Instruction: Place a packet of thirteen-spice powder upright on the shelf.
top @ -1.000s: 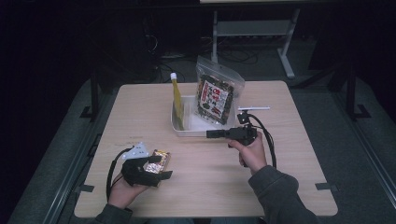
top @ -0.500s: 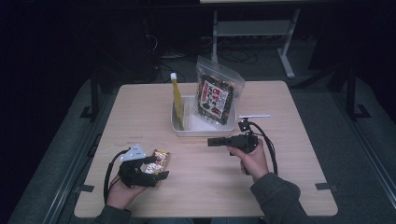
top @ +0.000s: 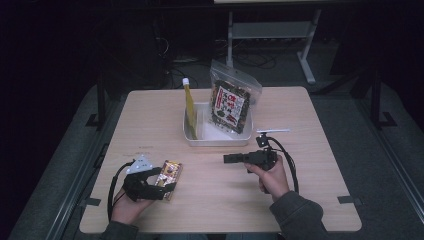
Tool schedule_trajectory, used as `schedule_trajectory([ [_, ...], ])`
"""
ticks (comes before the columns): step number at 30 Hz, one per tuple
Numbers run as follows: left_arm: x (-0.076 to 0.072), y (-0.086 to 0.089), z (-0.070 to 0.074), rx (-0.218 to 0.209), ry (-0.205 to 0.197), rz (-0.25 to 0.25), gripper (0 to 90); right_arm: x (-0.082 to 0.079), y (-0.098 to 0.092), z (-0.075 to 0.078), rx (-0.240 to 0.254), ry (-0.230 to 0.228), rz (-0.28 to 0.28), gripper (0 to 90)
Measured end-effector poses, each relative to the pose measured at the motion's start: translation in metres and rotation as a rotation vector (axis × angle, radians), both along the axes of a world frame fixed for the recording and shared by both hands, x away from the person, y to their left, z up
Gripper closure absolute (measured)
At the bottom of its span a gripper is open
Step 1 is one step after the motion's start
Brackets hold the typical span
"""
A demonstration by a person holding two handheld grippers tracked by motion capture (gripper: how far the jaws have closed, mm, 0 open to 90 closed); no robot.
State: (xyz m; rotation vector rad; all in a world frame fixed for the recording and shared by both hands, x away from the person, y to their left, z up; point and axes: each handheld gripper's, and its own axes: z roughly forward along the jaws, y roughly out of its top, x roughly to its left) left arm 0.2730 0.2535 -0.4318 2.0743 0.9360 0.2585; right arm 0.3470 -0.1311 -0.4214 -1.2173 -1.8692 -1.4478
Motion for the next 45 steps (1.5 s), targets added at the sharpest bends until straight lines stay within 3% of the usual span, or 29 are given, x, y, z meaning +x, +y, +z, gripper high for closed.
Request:
schedule_trajectory([
  [24, 0.009, 0.002, -0.017, 0.091, 0.039, 0.073, 16.8, -0.002, 0.012, -0.003, 0.003, 0.01, 0.039, 40.9],
  [30, 0.012, -0.001, -0.023, 0.114, 0.06, 0.071, 16.7, -0.002, 0.016, -0.003, 0.0, 0.013, 0.05, 40.9],
  [45, 0.012, -0.006, -0.024, 0.16, 0.065, 0.066, 21.2, -0.002, 0.022, -0.005, -0.009, 0.014, 0.062, 40.9],
])
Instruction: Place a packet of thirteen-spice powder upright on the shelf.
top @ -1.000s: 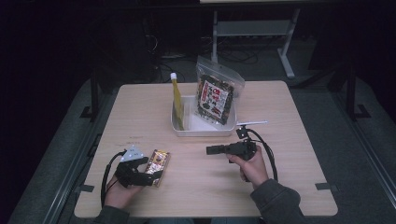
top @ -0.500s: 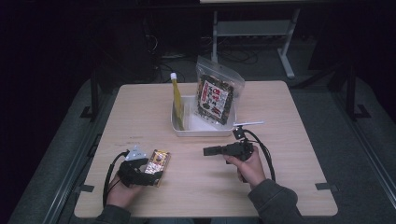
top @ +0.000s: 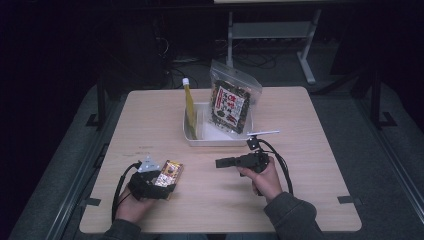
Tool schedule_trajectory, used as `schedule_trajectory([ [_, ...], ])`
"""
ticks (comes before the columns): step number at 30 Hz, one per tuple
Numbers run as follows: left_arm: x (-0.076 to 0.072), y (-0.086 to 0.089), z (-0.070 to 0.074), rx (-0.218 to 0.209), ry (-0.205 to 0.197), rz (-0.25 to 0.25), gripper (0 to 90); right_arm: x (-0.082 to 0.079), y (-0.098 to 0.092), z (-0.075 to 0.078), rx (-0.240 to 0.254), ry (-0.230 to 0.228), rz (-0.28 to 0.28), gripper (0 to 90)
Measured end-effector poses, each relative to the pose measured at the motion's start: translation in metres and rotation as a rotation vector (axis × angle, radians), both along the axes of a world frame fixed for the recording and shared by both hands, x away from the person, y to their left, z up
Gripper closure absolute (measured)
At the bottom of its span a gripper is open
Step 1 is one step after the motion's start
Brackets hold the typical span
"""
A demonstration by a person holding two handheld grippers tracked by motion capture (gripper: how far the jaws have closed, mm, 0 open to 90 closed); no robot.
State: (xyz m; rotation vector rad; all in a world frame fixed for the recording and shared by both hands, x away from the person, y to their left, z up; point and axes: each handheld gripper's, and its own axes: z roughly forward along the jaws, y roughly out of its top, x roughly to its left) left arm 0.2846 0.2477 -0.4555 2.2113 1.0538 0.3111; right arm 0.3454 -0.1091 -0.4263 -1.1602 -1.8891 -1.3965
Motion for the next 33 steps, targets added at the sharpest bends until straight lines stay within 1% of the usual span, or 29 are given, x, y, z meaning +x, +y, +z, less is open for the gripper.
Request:
schedule_trajectory([
  [3, -0.001, -0.001, 0.0, 0.011, 0.002, -0.001, 24.9, 0.0, 0.002, -0.001, -0.005, 0.0, 0.003, 40.9],
  [4, -0.001, -0.001, 0.001, 0.013, 0.002, -0.003, 27.7, 0.0, 0.003, -0.001, -0.006, 0.002, 0.006, 40.9],
  [8, -0.001, -0.001, 0.002, 0.023, 0.001, -0.008, 31.5, 0.0, 0.006, -0.003, -0.017, 0.002, 0.015, 40.8],
  [10, -0.001, -0.002, 0.003, 0.028, 0.003, -0.008, 31.7, 0.0, 0.007, -0.003, -0.022, 0.004, 0.019, 40.8],
  [11, -0.001, -0.002, 0.003, 0.031, 0.004, -0.008, 31.9, 0.0, 0.008, -0.004, -0.031, 0.004, 0.024, 40.7],
  [14, -0.002, -0.004, 0.004, 0.047, -0.005, -0.016, 32.1, 0.001, 0.009, -0.004, -0.038, 0.001, 0.028, 40.7],
  [16, -0.002, -0.005, 0.006, 0.038, -0.01, -0.026, 32.1, 0.001, 0.01, -0.005, -0.044, 0.003, 0.027, 40.7],
  [25, -0.008, -0.017, 0.018, -0.008, -0.071, -0.091, 32.1, 0.004, 0.012, -0.006, -0.077, 0.005, 0.031, 40.7],
  [27, -0.01, -0.02, 0.019, -0.017, -0.077, -0.103, 32.1, 0.005, 0.012, -0.006, -0.082, 0.009, 0.031, 40.7],
  [31, -0.012, -0.025, 0.022, -0.024, -0.089, -0.132, 32.2, 0.008, 0.015, -0.004, -0.114, 0.006, 0.04, 41.0],
  [33, -0.013, -0.028, 0.024, -0.034, -0.091, -0.143, 32.1, 0.009, 0.016, -0.003, -0.12, 0.001, 0.042, 41.1],
])
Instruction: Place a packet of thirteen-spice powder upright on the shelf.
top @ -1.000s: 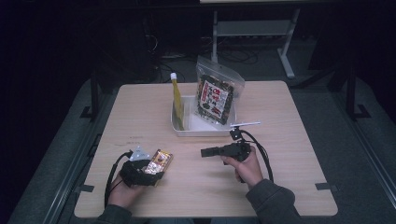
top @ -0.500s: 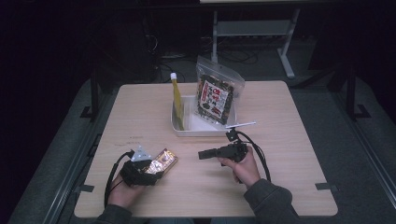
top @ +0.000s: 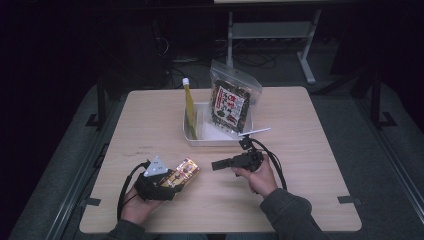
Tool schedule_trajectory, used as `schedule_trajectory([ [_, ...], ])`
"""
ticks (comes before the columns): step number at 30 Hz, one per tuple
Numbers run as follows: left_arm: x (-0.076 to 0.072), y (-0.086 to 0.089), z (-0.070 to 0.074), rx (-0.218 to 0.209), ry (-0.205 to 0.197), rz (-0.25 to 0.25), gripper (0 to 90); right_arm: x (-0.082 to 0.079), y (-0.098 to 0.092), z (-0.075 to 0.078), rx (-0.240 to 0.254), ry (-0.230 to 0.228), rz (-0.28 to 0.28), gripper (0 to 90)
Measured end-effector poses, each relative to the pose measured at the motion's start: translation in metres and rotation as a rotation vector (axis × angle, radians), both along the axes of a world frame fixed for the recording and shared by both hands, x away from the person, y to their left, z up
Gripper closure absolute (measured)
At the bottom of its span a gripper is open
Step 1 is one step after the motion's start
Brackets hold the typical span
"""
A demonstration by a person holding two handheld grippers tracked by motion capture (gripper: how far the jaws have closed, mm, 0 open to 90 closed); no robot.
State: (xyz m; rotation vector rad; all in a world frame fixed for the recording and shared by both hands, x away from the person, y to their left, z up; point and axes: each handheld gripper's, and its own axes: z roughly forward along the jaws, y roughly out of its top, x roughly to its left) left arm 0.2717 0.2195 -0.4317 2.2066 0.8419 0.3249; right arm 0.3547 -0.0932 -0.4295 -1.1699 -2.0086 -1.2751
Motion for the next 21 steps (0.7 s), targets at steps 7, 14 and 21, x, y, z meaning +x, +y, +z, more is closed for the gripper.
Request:
schedule_trajectory([
  [7, -0.004, -0.008, 0.005, -0.026, -0.016, -0.034, 32.2, 0.006, 0.005, 0.001, -0.014, 0.01, 0.005, 42.0],
  [14, -0.008, -0.017, 0.009, -0.039, -0.027, -0.067, 32.1, 0.013, 0.015, 0.002, -0.046, 0.015, 0.028, 42.8],
  [21, -0.01, -0.021, 0.013, -0.065, -0.039, -0.085, 32.2, 0.018, 0.02, -0.002, -0.042, 0.04, 0.038, 44.6],
])
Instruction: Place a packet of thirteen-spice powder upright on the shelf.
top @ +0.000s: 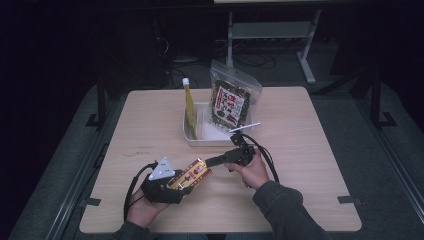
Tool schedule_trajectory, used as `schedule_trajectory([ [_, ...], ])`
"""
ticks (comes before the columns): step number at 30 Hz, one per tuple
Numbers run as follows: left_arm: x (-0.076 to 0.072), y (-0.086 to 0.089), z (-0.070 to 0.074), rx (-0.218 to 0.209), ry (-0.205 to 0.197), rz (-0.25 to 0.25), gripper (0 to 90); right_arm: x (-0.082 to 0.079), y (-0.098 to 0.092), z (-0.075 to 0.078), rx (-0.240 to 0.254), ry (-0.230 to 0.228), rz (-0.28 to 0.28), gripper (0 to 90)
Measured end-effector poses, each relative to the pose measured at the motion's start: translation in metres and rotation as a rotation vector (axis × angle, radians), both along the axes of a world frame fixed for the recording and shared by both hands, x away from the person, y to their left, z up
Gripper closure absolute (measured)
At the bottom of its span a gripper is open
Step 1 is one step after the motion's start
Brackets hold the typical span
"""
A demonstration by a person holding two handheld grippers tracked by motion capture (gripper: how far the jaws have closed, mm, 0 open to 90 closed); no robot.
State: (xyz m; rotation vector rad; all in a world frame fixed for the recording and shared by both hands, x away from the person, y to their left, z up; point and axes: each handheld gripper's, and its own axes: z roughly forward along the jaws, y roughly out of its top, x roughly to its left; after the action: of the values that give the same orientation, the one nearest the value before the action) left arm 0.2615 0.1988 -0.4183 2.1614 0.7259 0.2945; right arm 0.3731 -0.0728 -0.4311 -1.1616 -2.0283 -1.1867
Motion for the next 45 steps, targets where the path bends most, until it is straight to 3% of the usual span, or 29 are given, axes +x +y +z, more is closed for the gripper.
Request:
schedule_trajectory([
  [15, -0.003, -0.005, 0.004, -0.021, -0.021, -0.03, 32.2, 0.0, 0.014, -0.004, 0.052, 0.083, 0.07, 55.3],
  [19, -0.003, -0.005, 0.004, -0.026, -0.019, -0.029, 32.2, 0.001, 0.014, -0.004, 0.051, 0.103, 0.066, 57.3],
  [25, -0.001, -0.006, -0.001, -0.001, -0.008, -0.023, 32.1, 0.002, 0.015, 0.003, 0.053, 0.135, 0.045, 65.2],
  [31, 0.0, -0.007, -0.004, 0.01, -0.009, -0.014, 31.7, 0.001, 0.02, 0.009, 0.02, 0.144, 0.016, 67.8],
  [35, 0.001, -0.005, -0.004, 0.002, -0.008, -0.007, 30.5, 0.0, 0.023, 0.015, -0.016, 0.12, 0.0, 68.1],
  [36, 0.001, -0.005, -0.003, 0.004, -0.014, -0.005, 28.8, 0.0, 0.024, 0.021, -0.05, 0.088, -0.013, 68.2],
  [40, 0.001, -0.001, -0.001, -0.009, -0.021, 0.008, 26.9, 0.0, 0.023, 0.032, -0.093, 0.04, -0.039, 68.2],
  [45, 0.002, 0.005, 0.0, -0.017, -0.023, 0.028, 25.9, 0.001, 0.019, 0.042, -0.127, 0.012, -0.061, 68.2],
])
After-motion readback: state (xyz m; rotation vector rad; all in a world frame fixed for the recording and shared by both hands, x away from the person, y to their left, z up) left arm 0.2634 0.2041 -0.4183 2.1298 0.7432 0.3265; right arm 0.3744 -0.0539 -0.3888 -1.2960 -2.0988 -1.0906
